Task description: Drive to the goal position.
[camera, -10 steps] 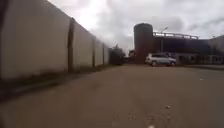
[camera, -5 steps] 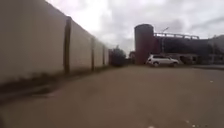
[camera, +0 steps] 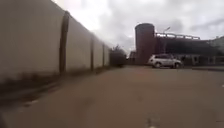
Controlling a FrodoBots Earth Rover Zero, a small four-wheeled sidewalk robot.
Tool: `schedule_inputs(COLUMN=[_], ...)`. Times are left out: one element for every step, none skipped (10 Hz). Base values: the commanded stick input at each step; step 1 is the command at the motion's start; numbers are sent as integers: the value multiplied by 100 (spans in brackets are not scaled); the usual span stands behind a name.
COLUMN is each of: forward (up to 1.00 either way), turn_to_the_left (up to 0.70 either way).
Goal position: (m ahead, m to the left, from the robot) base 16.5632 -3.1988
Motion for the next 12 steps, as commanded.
schedule_inputs(forward=[85,85,85,85,85,85,85,85,85,85,85,85], turn_to_the_left=[1,1,1,-31,-31,-31,-22,-4,1,1,1,1])
